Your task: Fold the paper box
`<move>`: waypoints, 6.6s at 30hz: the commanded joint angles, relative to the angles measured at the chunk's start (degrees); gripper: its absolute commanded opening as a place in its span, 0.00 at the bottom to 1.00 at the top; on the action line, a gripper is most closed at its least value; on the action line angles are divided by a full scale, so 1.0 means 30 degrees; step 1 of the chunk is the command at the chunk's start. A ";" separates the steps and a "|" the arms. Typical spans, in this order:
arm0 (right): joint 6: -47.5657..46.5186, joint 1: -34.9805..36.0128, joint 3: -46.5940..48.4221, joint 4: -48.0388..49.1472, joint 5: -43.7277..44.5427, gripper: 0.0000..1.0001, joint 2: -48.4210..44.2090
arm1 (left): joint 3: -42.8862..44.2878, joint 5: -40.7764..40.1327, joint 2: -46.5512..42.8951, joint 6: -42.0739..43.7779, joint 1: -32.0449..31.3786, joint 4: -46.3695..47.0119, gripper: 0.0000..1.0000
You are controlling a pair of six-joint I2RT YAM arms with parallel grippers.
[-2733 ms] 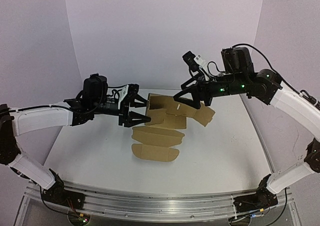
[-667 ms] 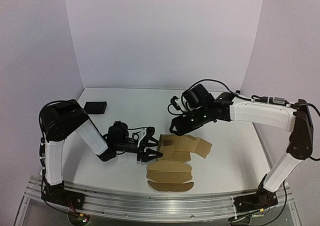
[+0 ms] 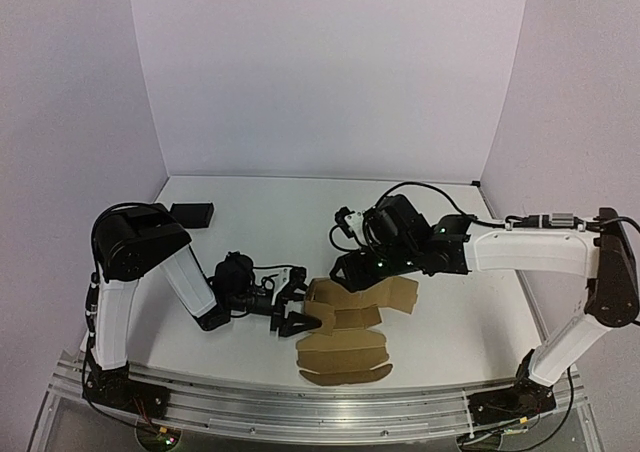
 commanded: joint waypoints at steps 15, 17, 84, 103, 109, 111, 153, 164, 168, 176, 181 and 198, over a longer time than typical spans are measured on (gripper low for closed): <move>-0.1253 0.0774 -0.0376 0.0921 0.0054 0.49 0.0313 | -0.0093 -0.2407 -0.0739 0.3192 -0.0332 -0.0250 0.74; -0.1355 0.0863 -0.0463 0.0895 0.0107 0.47 0.0302 | -0.0215 -0.2307 -0.0773 0.3354 -0.0488 0.0046 0.74; 0.1581 0.2011 -0.1093 0.1561 0.2320 0.41 0.0529 | -0.3546 -0.5863 -0.5104 0.6831 -0.1849 -0.0758 0.71; 0.2945 0.2014 -0.0403 -0.1591 0.3528 0.53 -0.0219 | -0.2332 -0.1930 -0.6516 0.9367 -0.1804 -0.6153 0.83; 0.3195 -0.0081 0.1230 -0.2866 0.2673 0.66 0.0209 | -0.2507 0.0795 -0.9518 1.3695 -0.1254 -1.0481 0.88; 0.2513 -0.0936 0.2382 -0.3136 0.1545 0.67 0.1085 | -0.2429 0.1071 -0.9997 1.4688 -0.1147 -1.1704 0.89; -0.4016 -0.3895 0.8690 -0.9458 -1.0556 0.29 0.8610 | -0.0434 -0.2096 -0.4471 2.0868 -0.2723 -0.5301 0.91; -0.7584 -0.3936 0.8735 -1.1644 -0.6139 0.70 0.6479 | -0.0791 -0.2378 -0.5167 2.0434 -0.2726 -0.6027 0.92; -1.1896 -0.4040 0.7931 -1.1973 -0.6410 0.81 0.6306 | -0.1173 -0.2408 -0.5546 2.0151 -0.2717 -0.6060 0.92; -1.7374 -0.4062 1.1104 -1.5023 -0.6844 0.89 1.0160 | -0.1889 -0.2226 -0.6710 2.0004 -0.2723 -0.7050 0.92; -1.8733 -0.4039 1.2287 -1.5978 -0.7654 0.81 1.1489 | -0.2243 -0.2177 -0.7129 1.9817 -0.2723 -0.7286 0.92; -1.9410 -0.3974 1.2119 -1.5289 -0.4962 0.03 1.0466 | -0.2210 -0.7321 -0.9983 1.2072 -0.2301 -0.7890 0.95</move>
